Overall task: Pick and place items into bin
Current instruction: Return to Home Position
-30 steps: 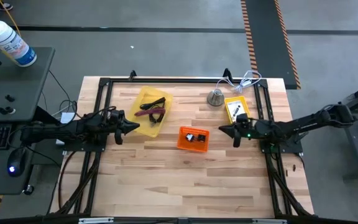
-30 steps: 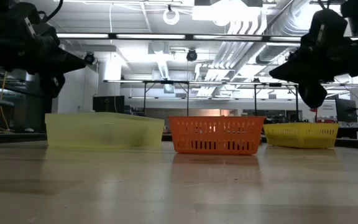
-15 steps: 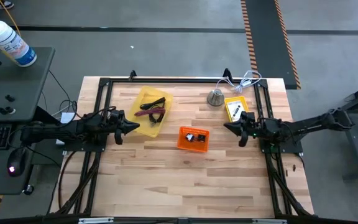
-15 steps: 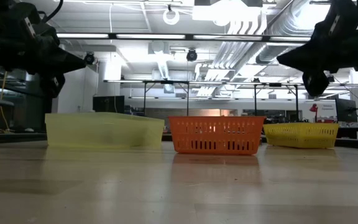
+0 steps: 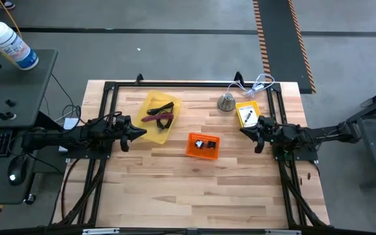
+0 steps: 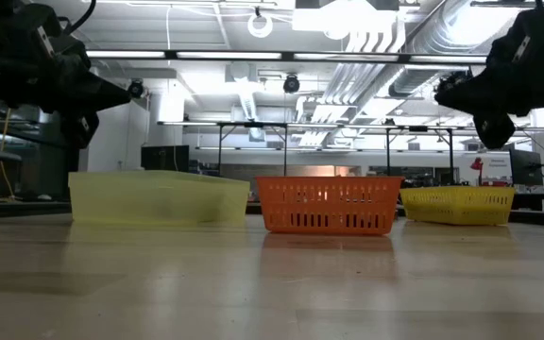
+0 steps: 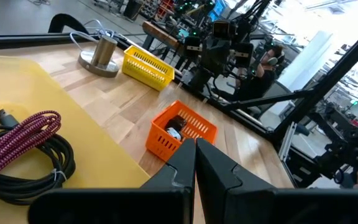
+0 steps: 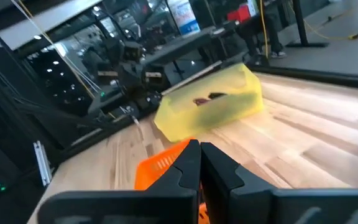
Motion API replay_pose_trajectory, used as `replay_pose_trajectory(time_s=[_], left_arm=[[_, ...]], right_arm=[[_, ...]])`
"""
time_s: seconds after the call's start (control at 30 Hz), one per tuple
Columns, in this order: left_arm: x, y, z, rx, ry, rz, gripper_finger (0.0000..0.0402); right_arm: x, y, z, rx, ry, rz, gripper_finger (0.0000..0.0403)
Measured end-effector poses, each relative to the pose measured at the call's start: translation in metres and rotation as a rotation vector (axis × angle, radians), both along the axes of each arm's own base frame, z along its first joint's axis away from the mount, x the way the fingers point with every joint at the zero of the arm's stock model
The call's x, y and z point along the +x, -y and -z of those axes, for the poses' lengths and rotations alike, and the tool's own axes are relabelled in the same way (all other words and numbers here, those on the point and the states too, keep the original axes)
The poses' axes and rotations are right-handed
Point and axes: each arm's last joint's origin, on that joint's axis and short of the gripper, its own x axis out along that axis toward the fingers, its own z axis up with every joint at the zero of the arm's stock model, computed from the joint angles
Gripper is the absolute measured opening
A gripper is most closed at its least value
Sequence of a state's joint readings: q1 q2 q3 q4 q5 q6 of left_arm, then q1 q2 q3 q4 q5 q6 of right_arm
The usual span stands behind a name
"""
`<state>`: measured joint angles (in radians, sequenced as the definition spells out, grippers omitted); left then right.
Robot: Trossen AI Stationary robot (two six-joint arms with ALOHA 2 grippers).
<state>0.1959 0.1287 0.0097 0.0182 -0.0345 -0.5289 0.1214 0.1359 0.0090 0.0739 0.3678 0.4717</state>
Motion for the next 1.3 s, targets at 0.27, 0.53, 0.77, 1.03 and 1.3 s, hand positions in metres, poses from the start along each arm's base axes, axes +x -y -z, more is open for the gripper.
replay_pose_trajectory(time_s=[0.27, 0.53, 0.77, 1.03, 1.3], left_arm=[[0.000, 0.000, 0.000, 0.000, 0.000, 0.000, 0.0001], [0.000, 0.000, 0.000, 0.000, 0.000, 0.000, 0.0001], [0.000, 0.000, 0.000, 0.000, 0.000, 0.000, 0.0001], [0.000, 0.000, 0.000, 0.000, 0.000, 0.000, 0.0001], [0.000, 0.000, 0.000, 0.019, -0.004, 0.003, 0.0001]], right_arm=[[-0.004, -0.002, -0.005, -0.047, 0.048, -0.100, 0.0000], [-0.005, -0.009, -0.003, -0.030, 0.035, -0.323, 0.0000], [-0.005, -0.009, -0.002, -0.036, 0.027, -0.356, 0.0000], [-0.005, -0.006, -0.002, -0.043, 0.026, -0.318, 0.0000], [-0.005, -0.006, -0.002, -0.071, 0.023, -0.323, 0.0001]])
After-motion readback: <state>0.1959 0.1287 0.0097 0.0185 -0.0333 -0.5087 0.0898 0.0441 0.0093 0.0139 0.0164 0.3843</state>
